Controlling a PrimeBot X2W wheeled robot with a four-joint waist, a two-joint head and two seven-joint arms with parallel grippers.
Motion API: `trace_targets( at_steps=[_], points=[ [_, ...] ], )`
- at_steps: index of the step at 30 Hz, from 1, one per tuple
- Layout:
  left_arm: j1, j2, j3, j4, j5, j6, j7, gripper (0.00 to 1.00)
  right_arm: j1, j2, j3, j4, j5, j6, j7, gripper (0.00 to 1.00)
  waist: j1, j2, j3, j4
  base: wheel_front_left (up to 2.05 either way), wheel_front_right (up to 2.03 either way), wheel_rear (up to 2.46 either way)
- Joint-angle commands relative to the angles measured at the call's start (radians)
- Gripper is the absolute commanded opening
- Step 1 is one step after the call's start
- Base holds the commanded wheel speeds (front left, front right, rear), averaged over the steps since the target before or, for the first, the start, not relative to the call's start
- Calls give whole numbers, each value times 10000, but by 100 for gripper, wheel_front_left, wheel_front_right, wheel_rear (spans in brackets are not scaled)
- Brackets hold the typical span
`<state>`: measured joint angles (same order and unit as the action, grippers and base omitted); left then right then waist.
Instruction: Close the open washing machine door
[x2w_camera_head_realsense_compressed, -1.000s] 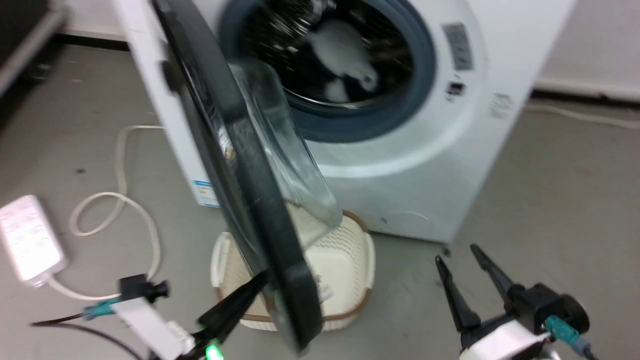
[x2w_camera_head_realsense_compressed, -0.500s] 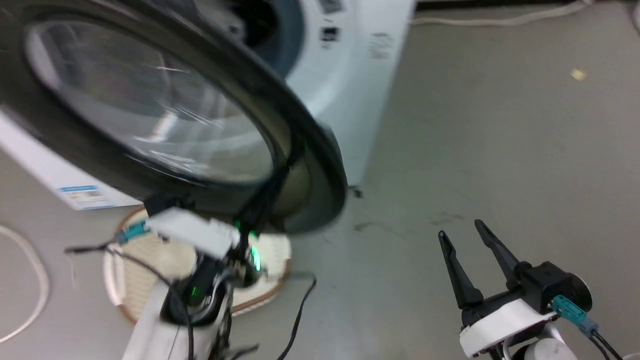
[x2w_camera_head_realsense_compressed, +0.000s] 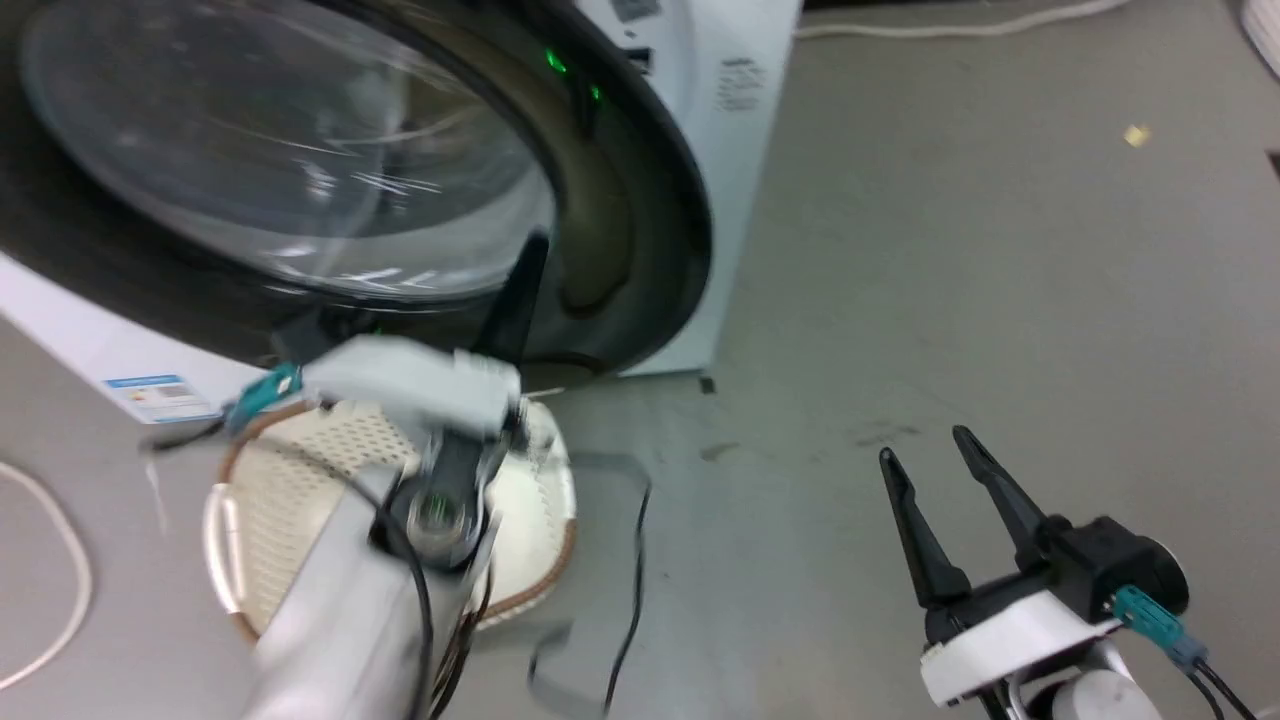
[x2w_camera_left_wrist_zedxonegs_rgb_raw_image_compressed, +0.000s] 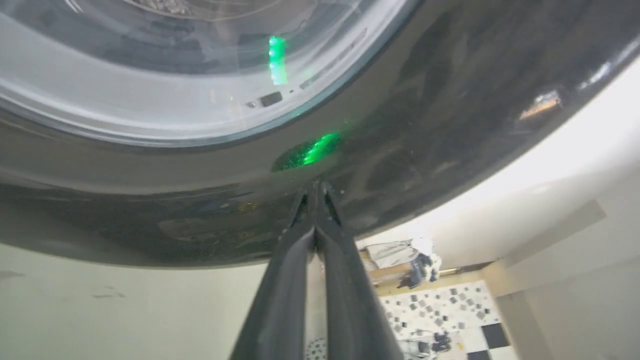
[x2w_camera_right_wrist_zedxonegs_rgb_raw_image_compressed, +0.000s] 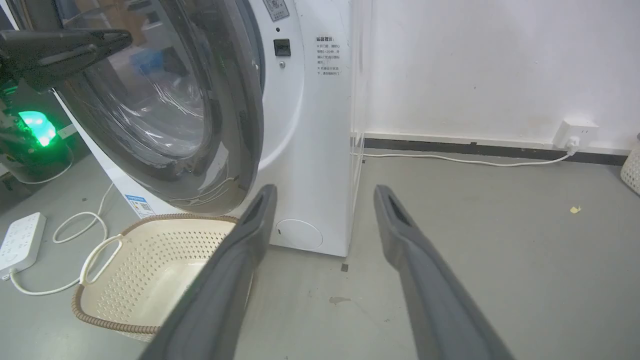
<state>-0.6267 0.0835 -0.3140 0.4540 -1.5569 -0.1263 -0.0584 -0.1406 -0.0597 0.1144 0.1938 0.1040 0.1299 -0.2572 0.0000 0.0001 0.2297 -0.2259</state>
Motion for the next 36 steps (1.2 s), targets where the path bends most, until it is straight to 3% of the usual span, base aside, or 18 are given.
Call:
trace_targets(
  at_steps=[1, 2, 3, 7, 10, 14, 17, 19, 23, 28, 29, 30, 35, 36],
  points=[
    [756, 510, -374, -561, 721, -41, -251, 3, 195, -27, -60, -153, -54, 8, -44, 100, 0, -1, -445, 496, 0, 0, 0],
    [1070, 822, -654, -926, 1212, -41, -447, 44, 279, -55, -91, -215, -56, 8, -44, 100, 0, -1, -562, 642, 0, 0, 0],
    [1392, 1175, -945, -1242, 1789, -41, -757, 100, 370, -88, -126, -275, -50, 8, -44, 100, 0, -1, -690, 808, 0, 0, 0],
    [2668, 2220, -1305, -2047, 3686, -42, -1908, 100, 780, -187, -166, -486, -31, 8, -45, 100, 0, -1, -1189, 1402, 0, 0, 0],
    [3484, 2504, -442, -2559, 5674, 41, -2022, 100, 1103, -223, -216, -614, -48, 8, -45, 100, 0, -1, -1501, 1886, 0, 0, 0],
    [4779, 2099, 1020, -3872, 9243, 750, -2029, 100, 1387, -239, -124, -716, -120, 8, -45, 100, 0, -1, -1805, 2345, 0, 0, 0],
    [5686, 1551, 1551, -4678, 11136, 1084, -2031, 100, 1518, -217, -123, -747, -126, 8, -45, 100, 0, -1, -1988, 2579, 0, 0, 0],
    [6195, 1039, 1886, -4997, 11824, 1238, -2031, 100, 1603, -190, -150, -776, -121, 8, -45, 100, 0, -1, -2071, 2710, 0, 0, 0],
    [6919, 1025, 1549, -5134, 13864, 1305, -2032, 100, 1754, -131, -121, -825, -141, 8, -45, 100, 0, -1, -2109, 2893, 0, 0, 0],
    [7179, 593, 1512, -5112, 14561, 1564, -2033, 100, 1766, -130, -20, -848, -133, 8, -45, 100, 0, -1, -1825, 3176, 0, 0, 0],
    [7169, 520, 1528, -5091, 14631, 1618, -2033, 100, 1735, -183, 46, -840, -107, 8, -45, 29, 0, -1, -1714, 3271, 0, 0, 0],
    [7132, 436, 1555, -5059, 14667, 1671, -2033, 100, 1657, -277, 135, -858, -102, 8, -45, 0, 0, -1, -1608, 3354, 0, 0, 0],
    [6865, 133, 1499, -4896, 14809, 1741, -2033, 100, 816, -1062, 793, -985, 99, 8, 121, 0, 0, -1, -913, 3812, 0, 0, 0],
    [6663, 13, 1364, -4788, 14876, 1689, -2033, 100, -88, -1823, 1339, -955, 377, 8, 368, 0, 0, -1, -399, 4083, 0, 0, 0]
  ],
)
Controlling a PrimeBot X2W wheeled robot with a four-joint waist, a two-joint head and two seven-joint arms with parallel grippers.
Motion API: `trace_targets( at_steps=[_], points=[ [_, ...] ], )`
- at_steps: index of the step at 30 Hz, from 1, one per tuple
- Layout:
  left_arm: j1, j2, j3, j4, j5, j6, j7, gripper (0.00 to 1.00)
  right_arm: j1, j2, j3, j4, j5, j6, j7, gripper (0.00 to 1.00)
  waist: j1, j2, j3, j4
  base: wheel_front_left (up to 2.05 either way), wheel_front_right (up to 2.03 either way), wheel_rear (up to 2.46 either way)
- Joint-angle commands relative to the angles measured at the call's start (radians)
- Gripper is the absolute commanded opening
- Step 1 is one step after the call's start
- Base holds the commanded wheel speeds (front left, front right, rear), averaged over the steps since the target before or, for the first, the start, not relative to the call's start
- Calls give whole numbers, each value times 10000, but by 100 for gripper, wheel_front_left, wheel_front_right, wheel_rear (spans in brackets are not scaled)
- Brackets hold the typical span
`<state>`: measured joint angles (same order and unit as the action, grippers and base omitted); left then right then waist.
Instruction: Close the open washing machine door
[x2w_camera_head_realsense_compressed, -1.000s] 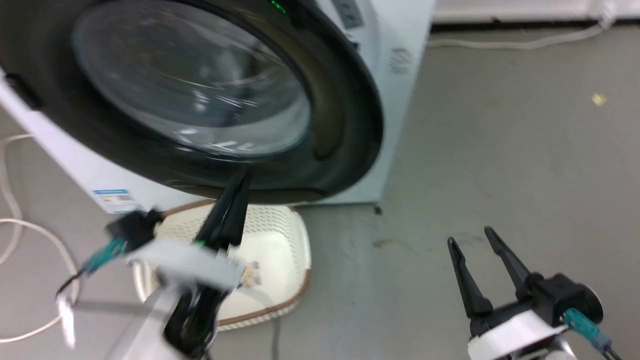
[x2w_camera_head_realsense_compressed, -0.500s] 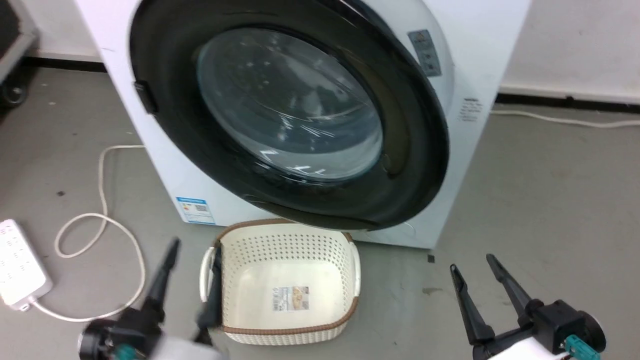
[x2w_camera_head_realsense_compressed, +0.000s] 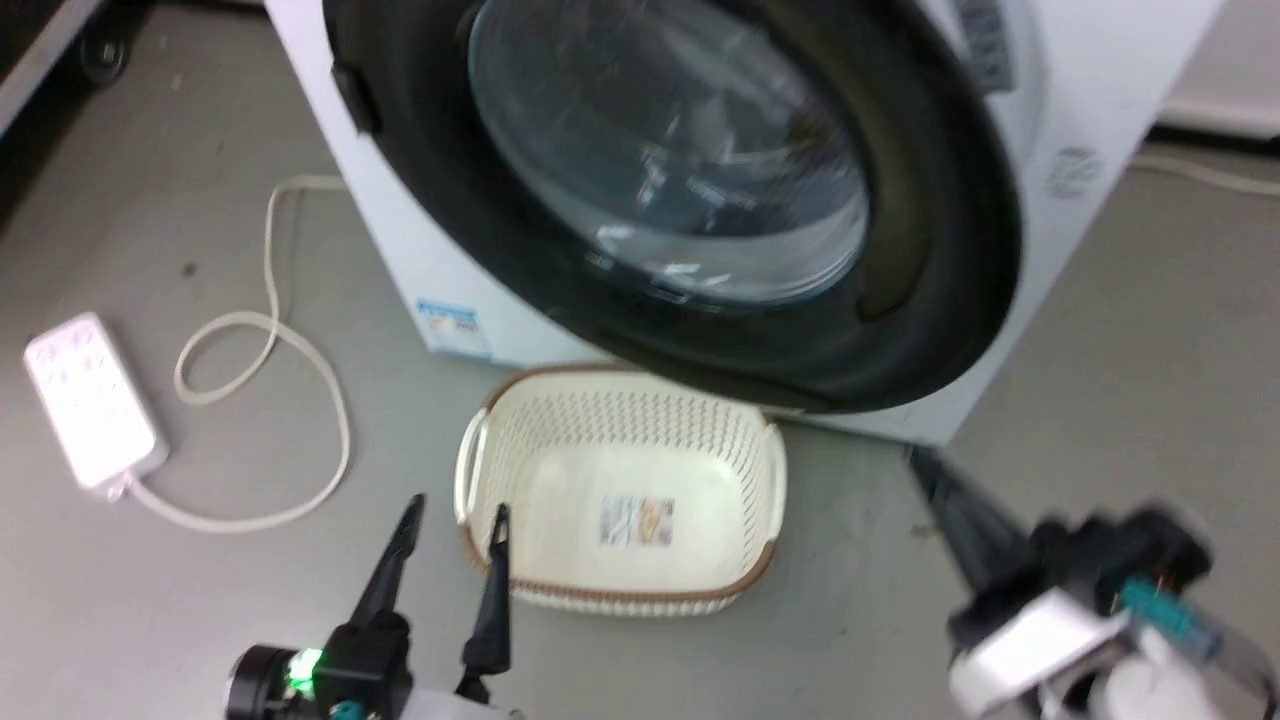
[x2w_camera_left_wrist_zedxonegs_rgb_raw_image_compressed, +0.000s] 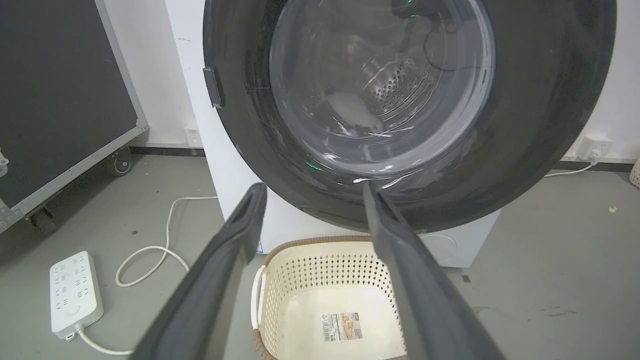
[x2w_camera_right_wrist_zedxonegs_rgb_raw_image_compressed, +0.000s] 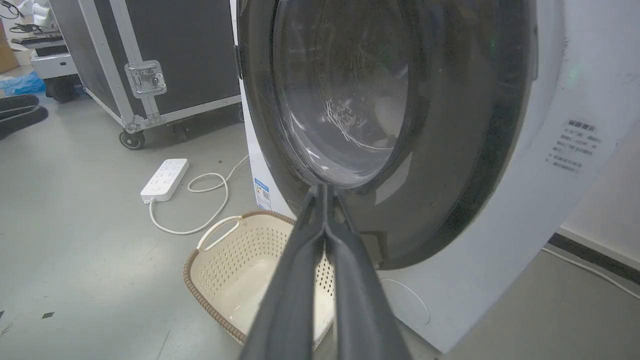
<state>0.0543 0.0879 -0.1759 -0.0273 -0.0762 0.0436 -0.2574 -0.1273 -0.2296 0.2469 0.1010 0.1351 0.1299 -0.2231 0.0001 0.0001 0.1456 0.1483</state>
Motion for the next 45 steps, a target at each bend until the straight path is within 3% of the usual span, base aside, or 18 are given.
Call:
trace_targets(
  at_steps=[1, 2, 4, 13, 16, 25, 33, 35, 36, 37, 39, 40, 45],
  points=[
    [-214, -62, -69, 65, 93, -27, -43, 100, -544, -361, 153, 46, 202, 8, 123, 0, -1, -1, 581, 432, 0, 0, 0],
    [-462, -145, -196, 171, 127, -78, -43, 100, -1575, -1088, 482, 355, 680, 8, 470, 0, -1, -1, 972, 723, 0, 0, 0],
    [-618, -191, -249, 201, 126, -97, -43, 100, -2257, -1545, 605, 630, 1023, 8, 672, 0, -1, -1, 1194, 911, 0, 0, 0],
    [-1073, -348, -520, 179, -116, 23, -43, 100, -4835, -2984, 421, 2666, 2655, 8, 1017, 0, -1, -1, 1758, 1543, 0, 0, 0],
    [-1155, -360, -533, 149, -151, 32, -43, 100, -5416, -3298, 575, 3121, 2596, 8, 897, 0, -1, -1, 1875, 1600, 0, 0, 0],
    [-1440, -374, -662, 176, -288, 192, -43, 100, -7138, -3169, 280, 5064, 2378, 8, 1003, 0, -1, -1, 2106, 1662, 0, 0, 0],
    [-1364, -375, -615, 265, -333, 291, -43, 100, -7061, -2707, 168, 5745, 2465, 8, 354, 2, -1, -1, 1503, 1501, 0, 0, 0],
    [-1296, -376, -535, 303, -335, 259, -43, 100, -6790, -2527, 109, 5719, 2469, 8, 92, 90, -1, -1, 1196, 1368, 0, 0, 0],
    [-1296, -376, -535, 303, -335, 259, -43, 100, -6790, -2527, 109, 5719, 2469, 8, 92, 90, -1, -1, 1196, 1368, 0, 0, 0],
    [-1221, -376, -426, 367, -308, 182, -43, 100, -6413, -2312, 47, 5635, 2411, 8, -81, 100, -1, -1, 845, 1193, 0, 0, 0],
    [-1177, -376, -377, 408, -295, 131, -43, 100, -6199, -2201, -15, 5536, 2343, 8, -160, 100, -1, -1, 660, 1089, 0, 0, 0],
    [-943, -373, -199, 565, -266, -115, -43, 100, -5085, -1624, -520, 4795, 2043, 8, -330, 100, -1, -1, -47, 622, 0, 0, 0],
    [-721, -371, 27, 649, -267, -293, -43, 100, -3654, -768, -1515, 3672, 1380, 8, -376, 100, -1, -1, -627, 166, 0, 0, 0]
  ],
)
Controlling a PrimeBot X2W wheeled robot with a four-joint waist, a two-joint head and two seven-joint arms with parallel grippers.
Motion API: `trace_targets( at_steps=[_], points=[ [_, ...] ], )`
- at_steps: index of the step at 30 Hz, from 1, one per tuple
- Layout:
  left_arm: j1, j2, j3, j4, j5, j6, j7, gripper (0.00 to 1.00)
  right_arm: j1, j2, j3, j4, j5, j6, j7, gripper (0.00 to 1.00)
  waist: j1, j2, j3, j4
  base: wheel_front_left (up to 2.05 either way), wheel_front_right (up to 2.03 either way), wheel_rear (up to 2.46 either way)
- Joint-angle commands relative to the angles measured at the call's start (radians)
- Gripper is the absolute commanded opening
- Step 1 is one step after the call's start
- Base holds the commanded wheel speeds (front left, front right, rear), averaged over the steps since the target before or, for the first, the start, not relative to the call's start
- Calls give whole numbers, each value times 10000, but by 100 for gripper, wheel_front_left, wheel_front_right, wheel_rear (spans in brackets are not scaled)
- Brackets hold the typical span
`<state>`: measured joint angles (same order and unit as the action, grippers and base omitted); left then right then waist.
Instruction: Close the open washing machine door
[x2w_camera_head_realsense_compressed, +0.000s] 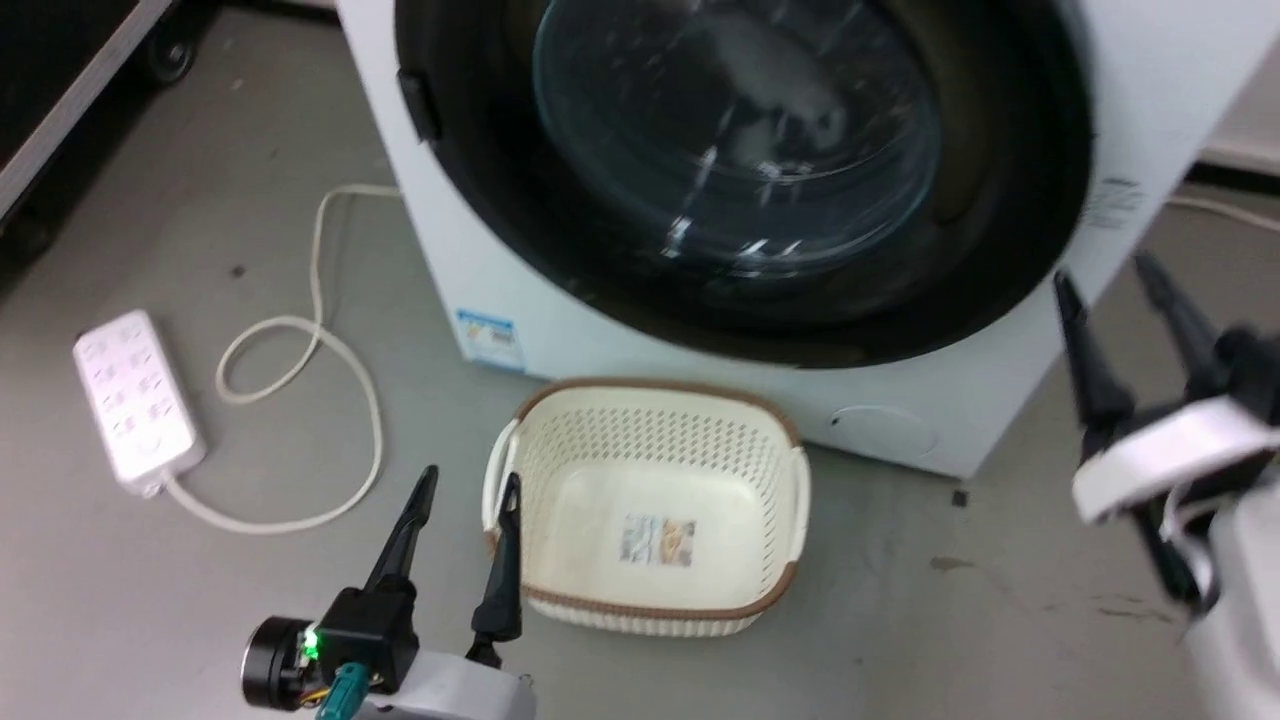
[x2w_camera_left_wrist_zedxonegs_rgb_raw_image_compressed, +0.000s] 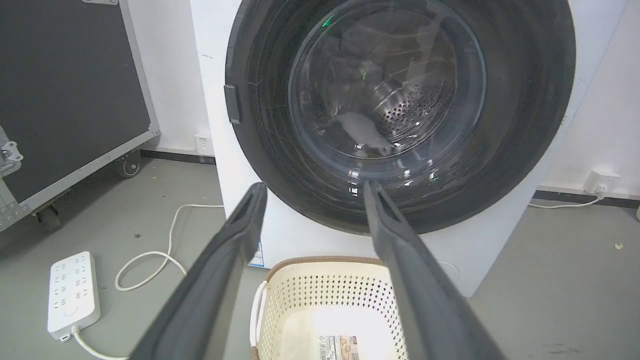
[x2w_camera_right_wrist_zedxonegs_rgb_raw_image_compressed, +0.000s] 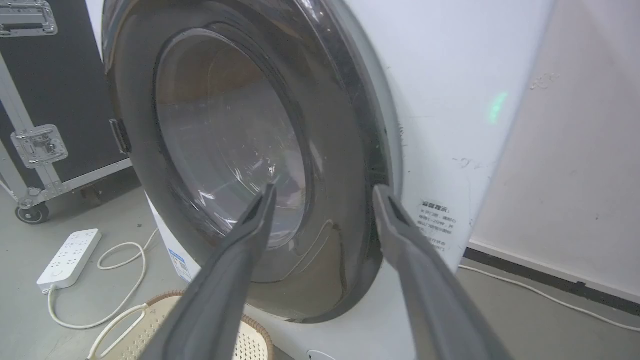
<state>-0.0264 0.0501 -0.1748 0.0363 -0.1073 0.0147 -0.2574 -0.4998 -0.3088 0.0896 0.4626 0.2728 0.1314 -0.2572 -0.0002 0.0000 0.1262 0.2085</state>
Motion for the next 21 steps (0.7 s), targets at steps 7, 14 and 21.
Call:
trace_targets(
  at_steps=[7, 14, 21],
  points=[
    [452, 26, 358, 213, 73, -316, -43, 100, 3324, 2020, -1881, -3134, -1940, -7, -43, 100, 2, 0, -1028, -1079, 0, 0, 0],
    [667, 36, 455, 260, 166, -483, -43, 100, 4981, 2563, -2387, -4200, -2835, -7, -44, 100, 2, 0, -1234, -1351, 0, 0, 0],
    [655, 43, 427, 407, 251, -672, -43, 100, 5766, 2582, -2134, -4321, -2322, -7, -44, 100, 2, 0, -1308, -1464, 0, 0, 0]
  ],
)
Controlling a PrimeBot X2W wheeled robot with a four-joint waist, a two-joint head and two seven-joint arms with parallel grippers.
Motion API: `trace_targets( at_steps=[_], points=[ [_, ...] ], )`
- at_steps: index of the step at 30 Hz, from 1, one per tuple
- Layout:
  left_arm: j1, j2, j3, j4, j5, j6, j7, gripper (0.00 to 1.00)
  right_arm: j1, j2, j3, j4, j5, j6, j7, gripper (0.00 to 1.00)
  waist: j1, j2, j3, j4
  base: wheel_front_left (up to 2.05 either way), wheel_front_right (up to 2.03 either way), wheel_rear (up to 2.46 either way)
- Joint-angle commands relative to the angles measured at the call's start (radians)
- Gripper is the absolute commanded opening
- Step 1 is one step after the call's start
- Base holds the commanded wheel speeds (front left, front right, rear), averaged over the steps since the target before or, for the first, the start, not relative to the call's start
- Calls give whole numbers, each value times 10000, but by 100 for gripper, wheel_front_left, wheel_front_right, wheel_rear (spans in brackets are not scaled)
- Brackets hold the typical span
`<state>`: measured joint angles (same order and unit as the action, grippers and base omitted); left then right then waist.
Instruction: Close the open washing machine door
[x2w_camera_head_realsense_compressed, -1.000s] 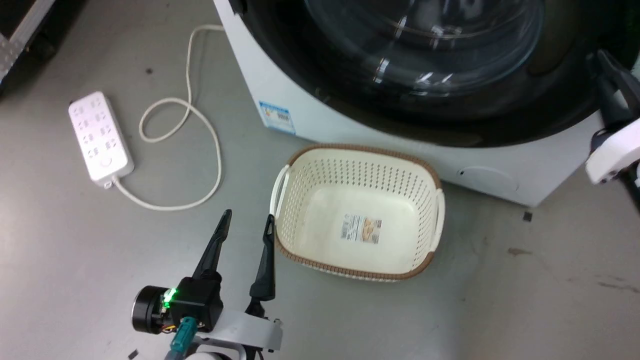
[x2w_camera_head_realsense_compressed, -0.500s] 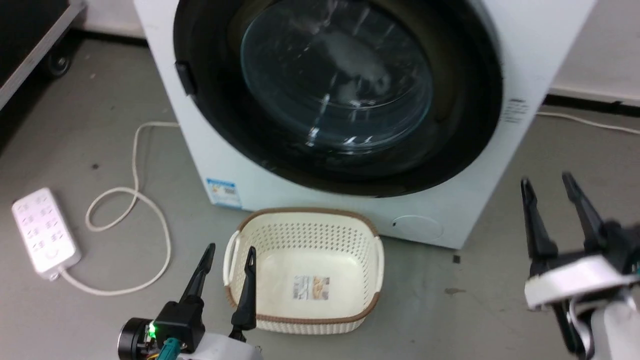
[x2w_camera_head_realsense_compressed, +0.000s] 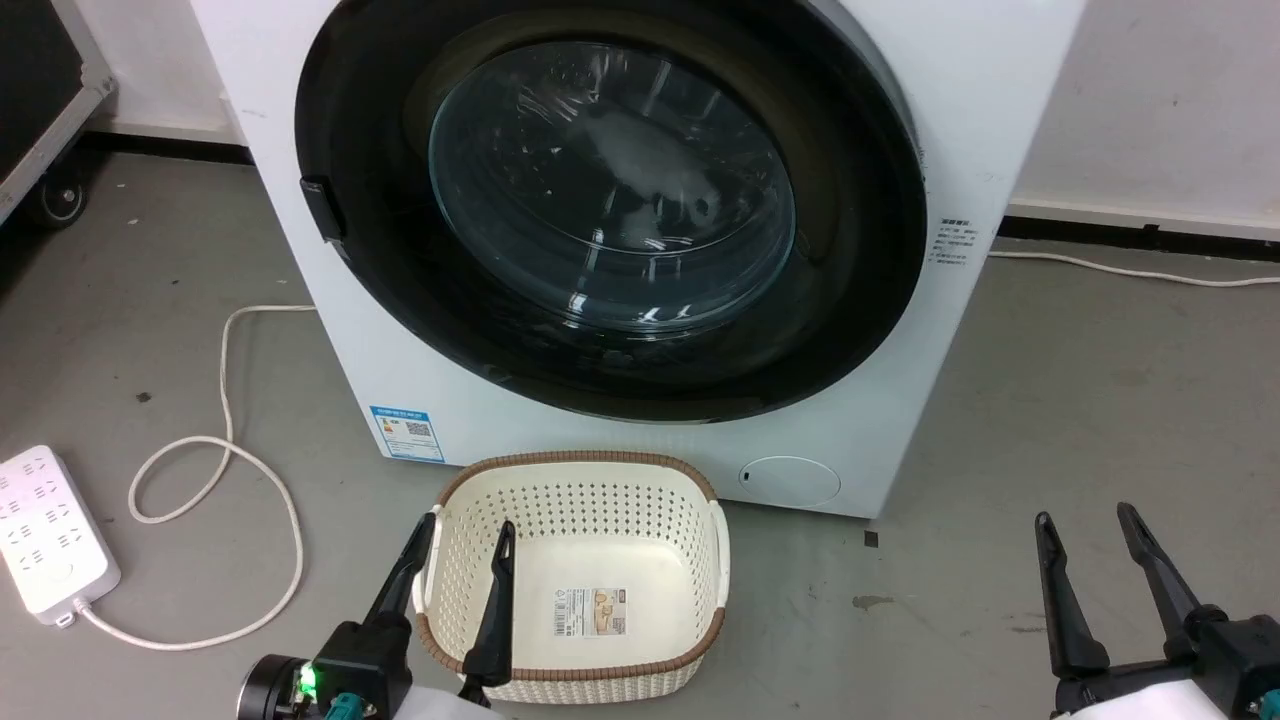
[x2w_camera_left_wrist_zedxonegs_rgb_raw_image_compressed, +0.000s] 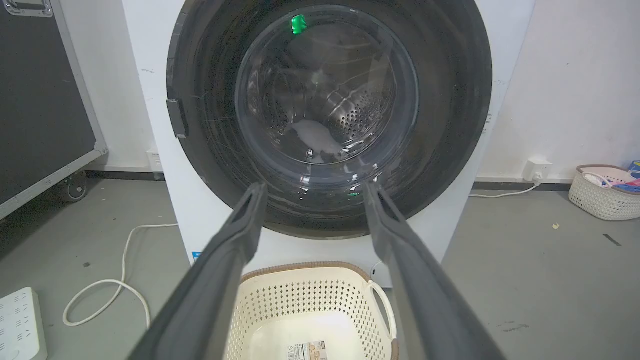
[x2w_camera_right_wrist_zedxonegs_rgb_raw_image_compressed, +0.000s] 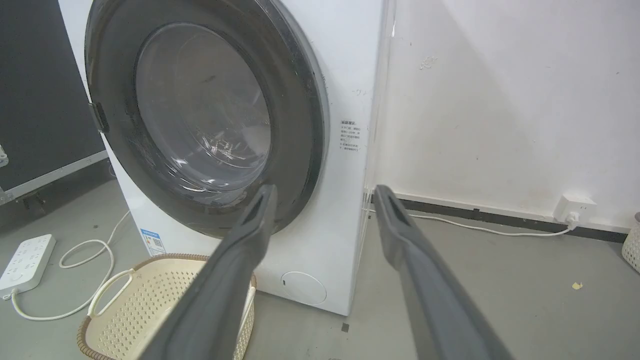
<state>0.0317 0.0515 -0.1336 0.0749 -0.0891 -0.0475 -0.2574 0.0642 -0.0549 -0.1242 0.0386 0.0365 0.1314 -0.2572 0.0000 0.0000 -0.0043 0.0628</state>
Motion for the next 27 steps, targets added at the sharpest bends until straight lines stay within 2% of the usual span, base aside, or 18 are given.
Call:
trace_targets(
  at_steps=[1, 3, 4, 27],
  points=[
    [57, 36, 23, 46, 75, -76, -43, 100, 158, 44, 27, -92, 75, -7, -45, 100, 0, 0, -5, -21, 0, 0, 0],
    [31, 47, 34, 79, 63, -149, -43, 100, 198, 45, 58, -104, 133, -7, -45, 100, 0, 0, -8, -38, 0, 0, 0],
    [-1, 10, 6, 67, 6, -119, 1, 0, 64, 2, 45, -40, 94, 0, 1, 0, 0, 0, -8, -39, 0, 0, 0],
    [-49, -7, 185, -49, 129, -49, 401, 0, -37, 7, 220, -84, 28, -1, 394, 0, 0, 0, -1, -134, 0, 0, 0]
  ],
)
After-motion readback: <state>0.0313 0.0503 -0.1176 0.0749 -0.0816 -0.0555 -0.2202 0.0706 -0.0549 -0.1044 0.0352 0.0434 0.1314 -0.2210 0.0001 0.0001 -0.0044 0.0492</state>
